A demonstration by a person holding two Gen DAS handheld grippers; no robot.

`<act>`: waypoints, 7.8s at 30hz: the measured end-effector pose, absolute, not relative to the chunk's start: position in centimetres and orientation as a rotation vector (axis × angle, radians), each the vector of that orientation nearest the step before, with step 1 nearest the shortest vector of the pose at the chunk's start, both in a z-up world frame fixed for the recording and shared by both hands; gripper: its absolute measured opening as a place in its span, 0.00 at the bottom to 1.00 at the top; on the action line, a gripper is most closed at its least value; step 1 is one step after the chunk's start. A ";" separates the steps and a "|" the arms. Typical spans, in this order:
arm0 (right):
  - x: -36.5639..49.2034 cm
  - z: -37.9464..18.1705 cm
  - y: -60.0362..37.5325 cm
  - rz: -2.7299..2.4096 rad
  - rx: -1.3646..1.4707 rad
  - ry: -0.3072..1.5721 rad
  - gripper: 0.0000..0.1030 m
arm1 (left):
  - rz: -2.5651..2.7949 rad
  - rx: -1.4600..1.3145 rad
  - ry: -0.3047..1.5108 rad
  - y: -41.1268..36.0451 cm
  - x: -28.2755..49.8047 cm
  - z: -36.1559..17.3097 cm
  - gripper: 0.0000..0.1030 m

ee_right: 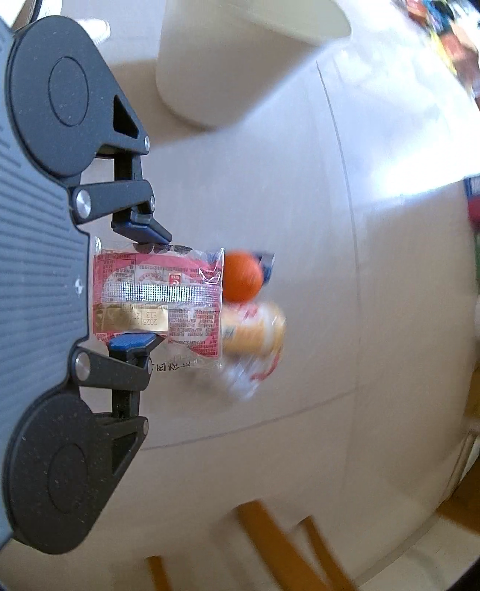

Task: Collect trash
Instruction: 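Carry the packet over the bin and open the right tool to drop it, then return the right tool to the pile toward the yellow milk-tea cup, then close the right tool on the yellow milk-tea cup and lift it, then carry the cup over the bin and open the right tool to drop it, then move the right tool back to the pile toward the blue juice carton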

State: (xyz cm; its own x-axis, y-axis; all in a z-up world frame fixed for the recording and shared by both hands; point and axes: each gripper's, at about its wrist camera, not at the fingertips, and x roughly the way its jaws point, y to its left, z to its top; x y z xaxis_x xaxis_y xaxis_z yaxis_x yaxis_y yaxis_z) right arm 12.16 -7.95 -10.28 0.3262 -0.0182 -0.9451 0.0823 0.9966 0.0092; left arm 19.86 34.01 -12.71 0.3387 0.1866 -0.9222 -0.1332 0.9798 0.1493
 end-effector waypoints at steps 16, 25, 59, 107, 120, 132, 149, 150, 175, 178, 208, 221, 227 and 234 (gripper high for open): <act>16.9 -5.0 5.4 0.319 -0.074 1.117 0.52 | 0.191 0.034 1.199 34.5 19.6 -12.6 0.14; 19.5 -4.3 12.5 0.472 -0.097 1.072 0.52 | 0.189 0.018 1.202 34.8 19.7 -12.5 0.14; 17.2 -6.8 7.9 0.287 0.011 1.052 0.93 | 0.184 0.021 1.204 34.7 19.7 -12.6 0.14; 23.9 -30.8 -15.9 -0.157 -0.027 1.313 0.95 | 0.181 0.073 1.219 33.8 19.9 -13.1 0.14; 25.5 -33.5 -16.6 -0.197 -0.026 1.353 0.87 | 0.186 0.090 1.221 33.4 20.0 -13.4 0.14; 25.1 -34.3 -16.1 -0.191 -0.011 1.360 0.71 | 0.190 0.093 1.224 33.4 20.1 -13.6 0.14; 21.2 -28.3 -16.6 -0.188 0.039 1.330 0.71 | 0.191 0.076 1.217 33.9 19.8 -13.5 0.14; 20.9 -27.8 -16.5 -0.180 0.038 1.328 0.71 | 0.190 0.073 1.217 33.9 19.8 -13.4 0.14; 17.0 -10.9 -3.2 0.217 -0.117 1.185 0.71 | 0.179 0.047 1.214 34.3 19.7 -13.1 0.14; 17.2 -8.7 -1.0 0.281 -0.134 1.150 0.71 | 0.175 0.041 1.214 34.5 19.6 -13.1 0.14; 21.8 -3.7 15.2 0.644 -0.253 1.008 0.71 | 0.161 -0.001 1.213 35.0 19.5 -13.0 0.14; 21.5 -4.3 13.9 0.613 -0.214 1.001 0.98 | 0.155 -0.008 1.213 35.3 19.5 -13.2 0.14; 21.8 -5.1 11.6 0.560 -0.169 1.027 0.98 | 0.156 -0.006 1.215 35.3 19.5 -13.2 0.14; 21.8 -5.9 8.2 0.487 -0.146 1.039 0.98 | 0.159 0.006 1.216 35.1 19.6 -13.2 0.14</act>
